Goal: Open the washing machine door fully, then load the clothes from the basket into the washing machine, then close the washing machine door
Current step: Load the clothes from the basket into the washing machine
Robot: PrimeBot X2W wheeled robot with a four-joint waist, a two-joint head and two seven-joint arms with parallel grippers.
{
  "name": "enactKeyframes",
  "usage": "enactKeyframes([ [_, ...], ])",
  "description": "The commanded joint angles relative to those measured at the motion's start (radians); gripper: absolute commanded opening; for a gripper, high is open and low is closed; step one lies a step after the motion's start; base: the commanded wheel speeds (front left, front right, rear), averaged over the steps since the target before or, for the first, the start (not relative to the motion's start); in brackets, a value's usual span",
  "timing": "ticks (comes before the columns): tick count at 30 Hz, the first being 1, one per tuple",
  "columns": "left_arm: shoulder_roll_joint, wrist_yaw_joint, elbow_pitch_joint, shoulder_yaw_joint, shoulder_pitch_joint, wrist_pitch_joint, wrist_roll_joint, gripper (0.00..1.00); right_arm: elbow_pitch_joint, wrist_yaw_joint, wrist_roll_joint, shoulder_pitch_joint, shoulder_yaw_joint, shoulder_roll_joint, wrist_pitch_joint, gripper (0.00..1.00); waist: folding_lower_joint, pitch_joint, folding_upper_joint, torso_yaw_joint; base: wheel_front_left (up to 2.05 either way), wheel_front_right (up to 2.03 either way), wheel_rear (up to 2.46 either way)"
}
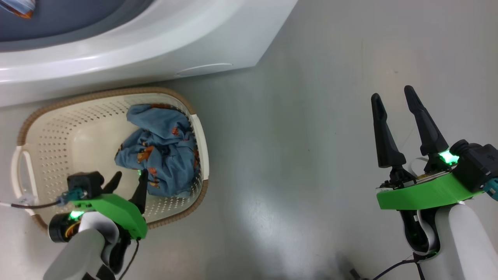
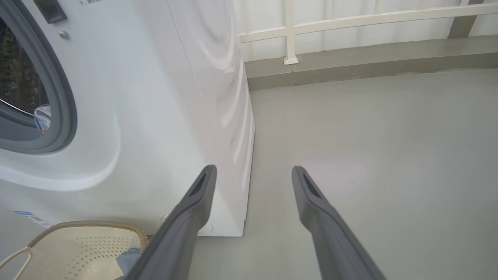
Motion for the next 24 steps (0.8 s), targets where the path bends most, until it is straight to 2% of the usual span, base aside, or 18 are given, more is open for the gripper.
enactKeyframes([
  [1, 0.041, -0.002, 0.0, 0.011, -0.009, -0.006, -0.017, 1.0, -0.027, 0.008, -0.004, -0.005, 0.027, 0.007, -0.007, 1.0, 0.0, 0.02, 0.0, -0.01, 0.0, 0.0, 0.0],
  [13, 0.09, -0.002, 0.055, -0.19, -0.104, -0.001, -0.185, 1.0, -0.035, 0.008, -0.008, -0.045, 0.046, 0.013, -0.007, 1.0, 0.0, 0.099, 0.0, -0.039, 0.0, 0.0, 0.0],
  [24, 0.144, -0.002, 0.037, -0.362, -0.191, 0.034, -0.338, 1.0, -0.045, 0.008, -0.012, -0.078, 0.054, 0.016, -0.007, 1.0, 0.0, 0.165, 0.0, -0.058, 0.0, 0.0, 0.0],
])
